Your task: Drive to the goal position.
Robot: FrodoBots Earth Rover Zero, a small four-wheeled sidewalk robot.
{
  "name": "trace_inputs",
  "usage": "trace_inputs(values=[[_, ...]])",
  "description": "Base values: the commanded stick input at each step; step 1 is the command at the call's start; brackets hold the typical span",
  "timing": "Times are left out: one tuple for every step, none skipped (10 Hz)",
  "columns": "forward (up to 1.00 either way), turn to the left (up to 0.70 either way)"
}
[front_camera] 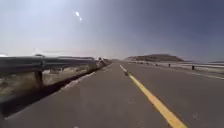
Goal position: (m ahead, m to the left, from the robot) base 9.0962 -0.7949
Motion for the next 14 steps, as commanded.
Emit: trace_inputs(values=[[0.50,0.00],[0.50,0.00],[0.50,0.00],[0.50,0.00],[0.50,0.00],[0.50,0.00],[0.50,0.00],[0.50,0.00],[0.50,0.00],[0.50,0.00],[0.50,0.00],[0.50,0.00],[0.50,0.00],[0.50,0.00]])
